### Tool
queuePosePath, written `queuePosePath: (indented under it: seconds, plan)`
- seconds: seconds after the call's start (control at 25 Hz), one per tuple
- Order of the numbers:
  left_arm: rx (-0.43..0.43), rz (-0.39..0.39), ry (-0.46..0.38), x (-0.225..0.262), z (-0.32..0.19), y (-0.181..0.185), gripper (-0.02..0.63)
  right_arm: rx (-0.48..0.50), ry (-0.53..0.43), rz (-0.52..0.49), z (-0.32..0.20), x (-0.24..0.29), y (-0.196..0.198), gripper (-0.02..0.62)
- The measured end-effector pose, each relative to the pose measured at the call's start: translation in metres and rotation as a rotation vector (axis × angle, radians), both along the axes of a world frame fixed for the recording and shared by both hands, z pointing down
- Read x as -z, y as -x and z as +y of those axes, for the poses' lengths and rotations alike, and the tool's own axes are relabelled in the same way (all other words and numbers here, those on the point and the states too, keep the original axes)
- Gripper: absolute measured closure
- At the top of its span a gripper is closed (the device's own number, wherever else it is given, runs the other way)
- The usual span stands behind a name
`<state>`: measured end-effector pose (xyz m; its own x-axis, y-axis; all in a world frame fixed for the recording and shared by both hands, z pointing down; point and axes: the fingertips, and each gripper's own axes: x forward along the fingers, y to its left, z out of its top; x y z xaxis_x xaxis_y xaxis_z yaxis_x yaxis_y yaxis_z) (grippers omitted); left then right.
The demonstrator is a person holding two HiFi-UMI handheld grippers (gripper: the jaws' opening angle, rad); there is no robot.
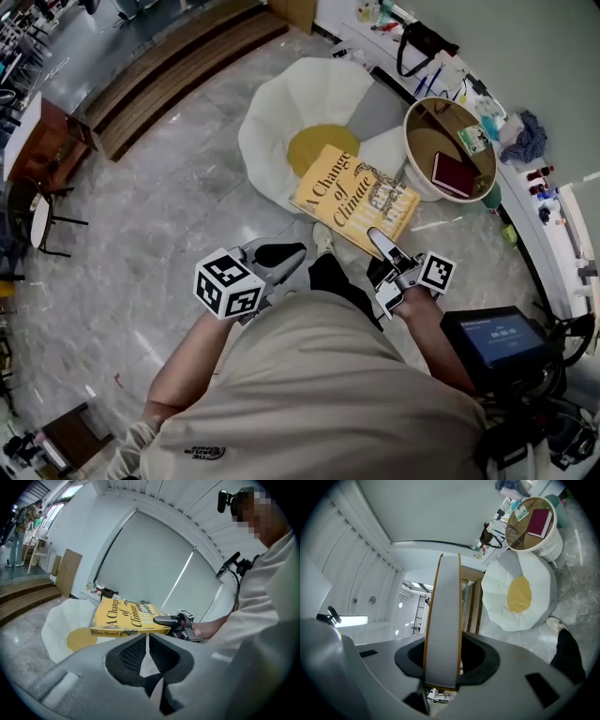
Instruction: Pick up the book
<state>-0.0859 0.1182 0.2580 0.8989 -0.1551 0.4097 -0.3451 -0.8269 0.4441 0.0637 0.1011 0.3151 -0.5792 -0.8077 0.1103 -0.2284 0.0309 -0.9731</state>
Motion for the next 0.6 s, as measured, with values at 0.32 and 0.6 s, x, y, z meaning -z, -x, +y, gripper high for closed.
queuePosePath:
  seconds: [0.32,0.6]
  plan:
    - [-0.007,-0.011,0.001,-0.006,0.003,-0.006,0.58,0.02,-0.03,-0.005,0.001,0.005,0.004,0.453]
    - [0.003,-0.02,0.001,-0.01,0.002,-0.005,0.579,0.041,-0.052,-0.021,-0.002,0.007,0.011,0.453]
